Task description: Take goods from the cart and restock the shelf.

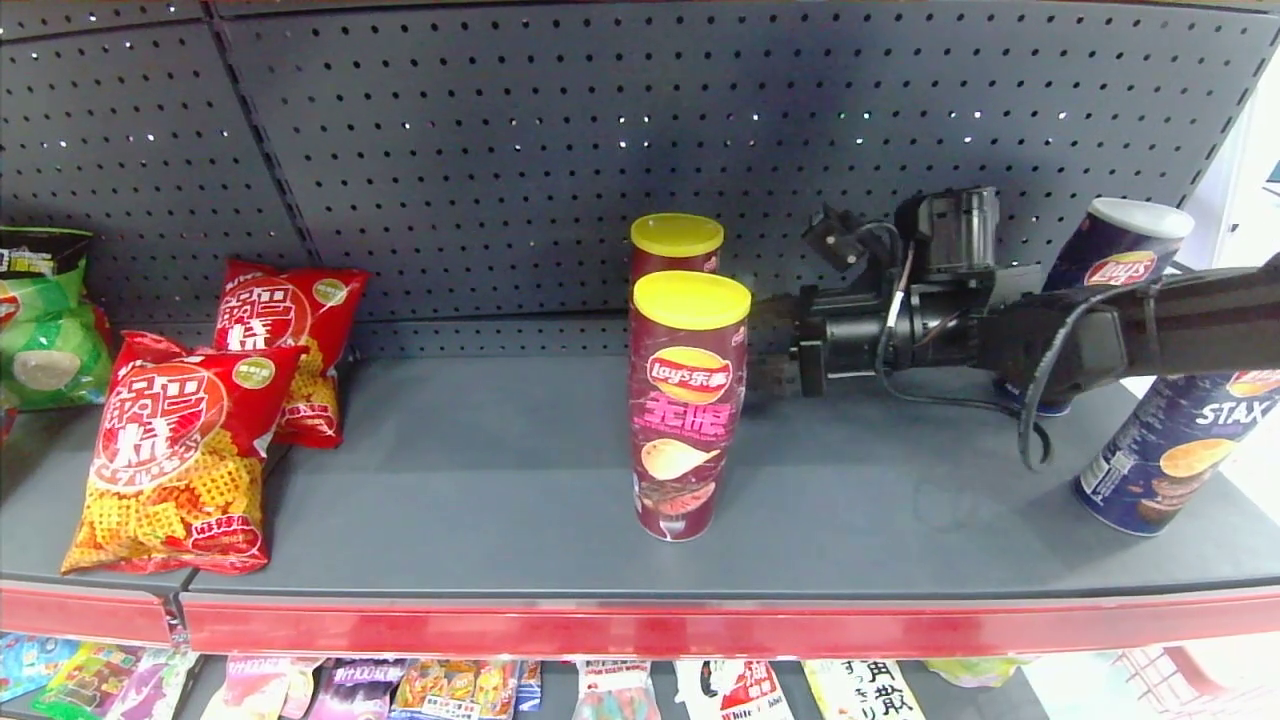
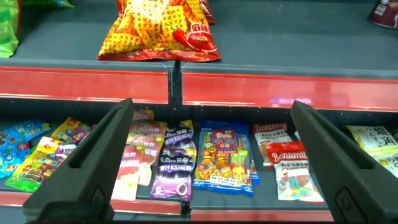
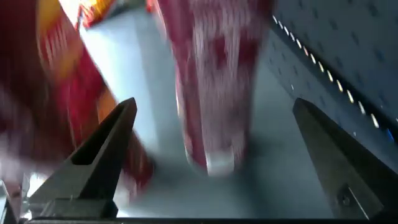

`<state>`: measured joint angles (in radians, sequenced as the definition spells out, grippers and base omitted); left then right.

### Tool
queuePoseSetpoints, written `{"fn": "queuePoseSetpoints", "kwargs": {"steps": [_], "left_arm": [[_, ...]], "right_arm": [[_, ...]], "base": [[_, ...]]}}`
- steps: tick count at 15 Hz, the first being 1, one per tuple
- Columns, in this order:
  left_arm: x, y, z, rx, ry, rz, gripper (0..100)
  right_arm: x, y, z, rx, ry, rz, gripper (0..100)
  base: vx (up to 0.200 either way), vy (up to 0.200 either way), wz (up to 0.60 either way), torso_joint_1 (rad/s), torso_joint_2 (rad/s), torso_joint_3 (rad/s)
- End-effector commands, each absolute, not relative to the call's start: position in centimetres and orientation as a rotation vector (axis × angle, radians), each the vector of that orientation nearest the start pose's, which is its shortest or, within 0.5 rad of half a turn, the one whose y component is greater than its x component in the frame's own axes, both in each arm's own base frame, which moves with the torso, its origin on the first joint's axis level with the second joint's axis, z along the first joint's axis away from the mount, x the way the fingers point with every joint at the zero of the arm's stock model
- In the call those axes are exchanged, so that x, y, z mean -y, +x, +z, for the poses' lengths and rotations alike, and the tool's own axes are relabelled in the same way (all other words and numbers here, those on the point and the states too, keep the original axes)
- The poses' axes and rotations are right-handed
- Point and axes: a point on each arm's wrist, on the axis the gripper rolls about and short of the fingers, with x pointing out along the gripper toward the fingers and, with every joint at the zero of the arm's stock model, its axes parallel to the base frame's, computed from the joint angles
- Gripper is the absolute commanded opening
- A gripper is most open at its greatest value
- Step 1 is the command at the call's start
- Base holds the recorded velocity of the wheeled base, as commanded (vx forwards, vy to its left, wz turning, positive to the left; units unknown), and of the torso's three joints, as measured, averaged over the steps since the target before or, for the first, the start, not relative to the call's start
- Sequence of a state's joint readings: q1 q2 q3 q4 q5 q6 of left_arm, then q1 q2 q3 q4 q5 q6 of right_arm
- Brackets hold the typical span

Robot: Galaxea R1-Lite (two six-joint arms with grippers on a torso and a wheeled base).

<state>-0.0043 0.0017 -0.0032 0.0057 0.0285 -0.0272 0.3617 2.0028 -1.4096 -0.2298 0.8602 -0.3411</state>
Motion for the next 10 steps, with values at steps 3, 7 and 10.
{"fn": "queuePoseSetpoints", "kwargs": {"steps": [3,7,10], "left_arm": [[-0.1,-2.3,7.6,-0.004,-0.028,0.025,100],[-0.1,-2.3,7.6,-0.004,-0.028,0.025,100],[-0.1,-2.3,7.6,-0.004,-0.028,0.025,100]], "right_arm": [[-11.7,32.8,21.6,-0.163,-0.220,1.204,100],[-10.7,29.2,21.4,-0.174,-0.237,1.215,100],[-11.6,27.4,22.0,-0.154,-0.248,1.258,100]], "base": [[0.000,0.000,0.00,0.000,0.00,0.000],[0.000,0.000,0.00,0.000,0.00,0.000],[0.000,0.000,0.00,0.000,0.00,0.000]]}}
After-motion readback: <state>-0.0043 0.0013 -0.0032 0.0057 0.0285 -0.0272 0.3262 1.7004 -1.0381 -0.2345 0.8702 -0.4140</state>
